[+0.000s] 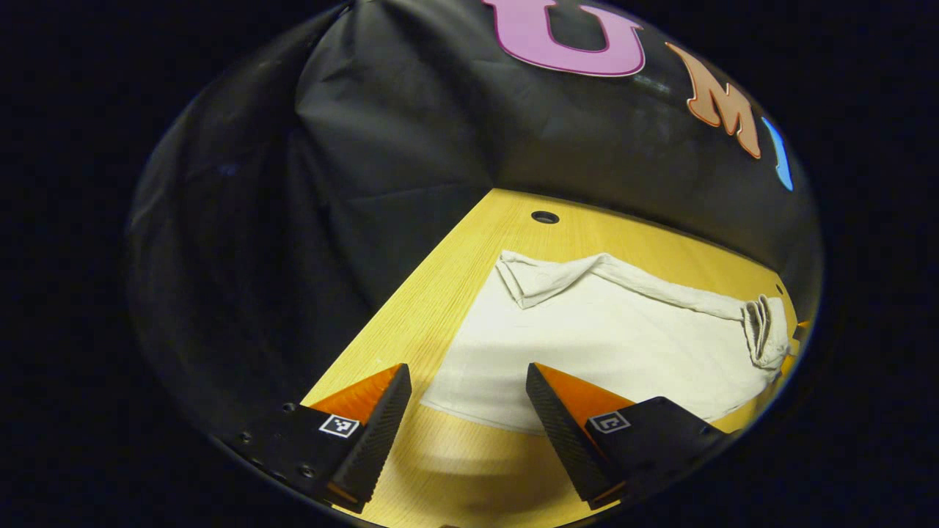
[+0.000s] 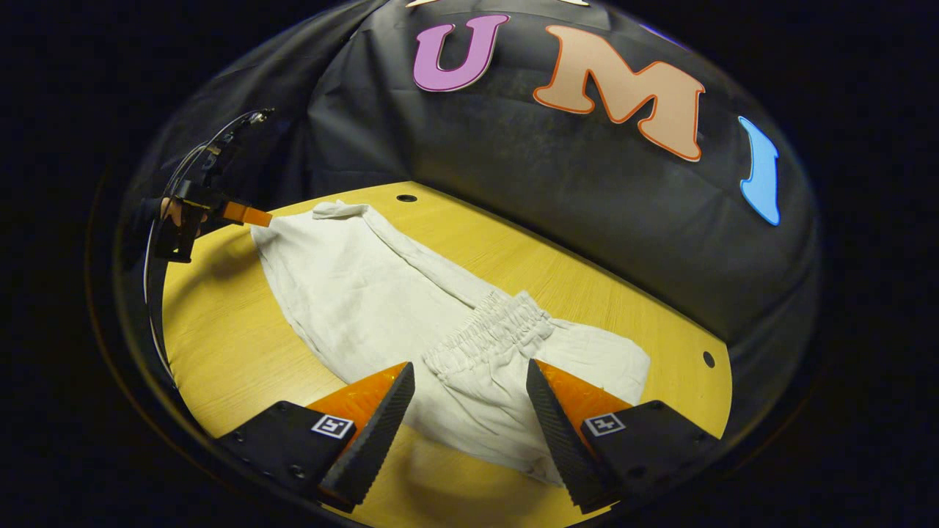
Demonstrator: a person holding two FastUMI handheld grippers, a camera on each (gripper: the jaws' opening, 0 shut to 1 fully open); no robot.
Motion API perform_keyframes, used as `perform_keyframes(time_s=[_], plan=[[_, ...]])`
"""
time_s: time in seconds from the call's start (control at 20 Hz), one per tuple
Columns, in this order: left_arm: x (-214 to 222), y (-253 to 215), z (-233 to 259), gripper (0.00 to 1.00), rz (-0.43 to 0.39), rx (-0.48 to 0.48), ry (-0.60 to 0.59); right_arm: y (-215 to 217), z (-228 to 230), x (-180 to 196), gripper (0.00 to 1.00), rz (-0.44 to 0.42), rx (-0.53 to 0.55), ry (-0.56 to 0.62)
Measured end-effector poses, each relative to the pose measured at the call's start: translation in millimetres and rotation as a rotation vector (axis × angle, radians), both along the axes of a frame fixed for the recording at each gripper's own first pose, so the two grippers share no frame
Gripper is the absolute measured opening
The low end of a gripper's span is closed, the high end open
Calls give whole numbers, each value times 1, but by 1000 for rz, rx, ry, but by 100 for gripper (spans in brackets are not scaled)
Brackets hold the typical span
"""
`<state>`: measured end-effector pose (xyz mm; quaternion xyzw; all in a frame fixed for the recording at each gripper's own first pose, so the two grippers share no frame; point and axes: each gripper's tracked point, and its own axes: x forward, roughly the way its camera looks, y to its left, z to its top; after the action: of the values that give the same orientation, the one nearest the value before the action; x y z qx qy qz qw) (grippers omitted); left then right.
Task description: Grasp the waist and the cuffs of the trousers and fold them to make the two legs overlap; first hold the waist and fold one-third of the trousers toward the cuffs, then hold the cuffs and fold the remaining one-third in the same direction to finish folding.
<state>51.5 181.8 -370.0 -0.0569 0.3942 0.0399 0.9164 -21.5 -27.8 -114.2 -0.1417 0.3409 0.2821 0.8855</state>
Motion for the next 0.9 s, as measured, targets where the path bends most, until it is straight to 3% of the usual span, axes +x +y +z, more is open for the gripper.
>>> perform_keyframes(time_s=[0.45, 0.5, 0.65, 0.75, 0.8, 0.9], plan=[[-5, -2, -12, 96, -22, 11, 60, -26, 5, 10, 99, -88, -25, -7], [-4, -1, -11, 93, -24, 8, 61, -30, 3, 9, 98, -101, -28, 1], [-5, 5, -7, 76, -56, -1, 75, -43, -3, 8, 98, -144, -27, 25], [-6, 10, 5, 51, -86, -10, 82, -49, -3, 7, 98, -170, -2, 45], [-5, 11, 11, 34, -89, -13, 81, -54, -3, 7, 98, -187, 5, 53], [-3, 20, 14, 14, -72, -27, 69, -65, -3, 9, 98, -219, 14, 60]])
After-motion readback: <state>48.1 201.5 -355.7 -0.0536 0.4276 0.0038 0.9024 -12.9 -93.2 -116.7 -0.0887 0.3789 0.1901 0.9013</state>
